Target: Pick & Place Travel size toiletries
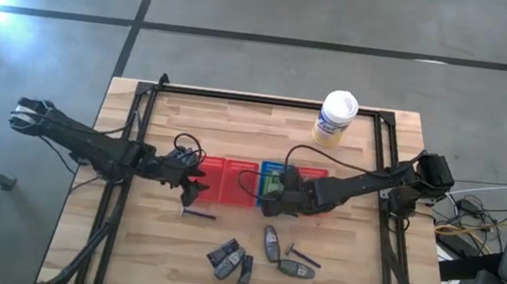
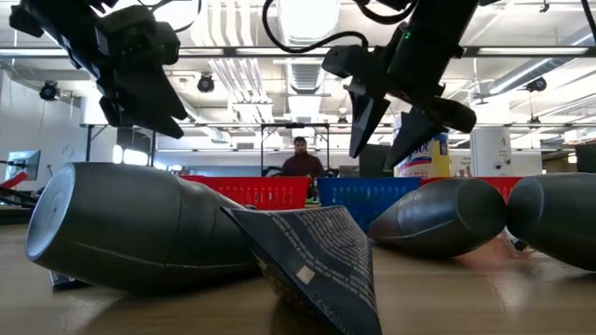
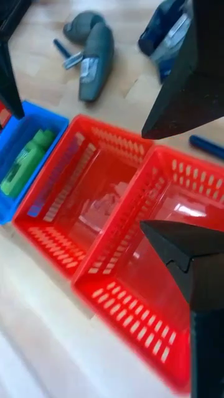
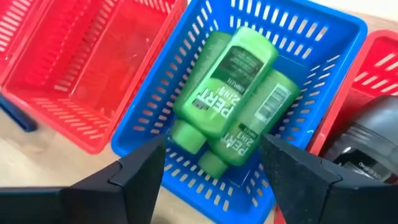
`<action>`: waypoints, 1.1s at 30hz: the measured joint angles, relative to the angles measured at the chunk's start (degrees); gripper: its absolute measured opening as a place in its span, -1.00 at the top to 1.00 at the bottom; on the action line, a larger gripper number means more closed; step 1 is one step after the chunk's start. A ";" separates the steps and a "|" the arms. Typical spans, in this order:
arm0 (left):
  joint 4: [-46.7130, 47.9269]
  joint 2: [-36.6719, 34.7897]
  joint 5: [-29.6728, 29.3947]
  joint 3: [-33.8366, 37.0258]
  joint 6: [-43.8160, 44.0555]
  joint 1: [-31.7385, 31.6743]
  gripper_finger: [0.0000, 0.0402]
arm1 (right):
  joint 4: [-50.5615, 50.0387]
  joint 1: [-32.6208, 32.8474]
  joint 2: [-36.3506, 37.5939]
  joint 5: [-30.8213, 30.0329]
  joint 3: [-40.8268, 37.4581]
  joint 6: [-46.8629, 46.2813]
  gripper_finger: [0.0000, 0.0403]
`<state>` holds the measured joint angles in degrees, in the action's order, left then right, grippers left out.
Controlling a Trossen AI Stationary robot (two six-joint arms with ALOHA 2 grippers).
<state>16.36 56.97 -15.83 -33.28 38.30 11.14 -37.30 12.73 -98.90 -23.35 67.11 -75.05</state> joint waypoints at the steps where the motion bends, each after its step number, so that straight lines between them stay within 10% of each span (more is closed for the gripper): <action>1: 0.00 0.00 0.65 0.00 0.34 0.02 -0.14 | 0.06 0.17 0.03 0.00 0.00 0.08 -0.30; 33: -2.78 0.04 2.73 1.68 8.47 0.09 -0.14 | 6.18 10.00 0.16 0.42 -0.02 1.36 -0.64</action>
<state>13.58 57.01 -13.10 -31.59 46.76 11.22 -31.13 22.73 -98.74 -22.94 67.09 -73.69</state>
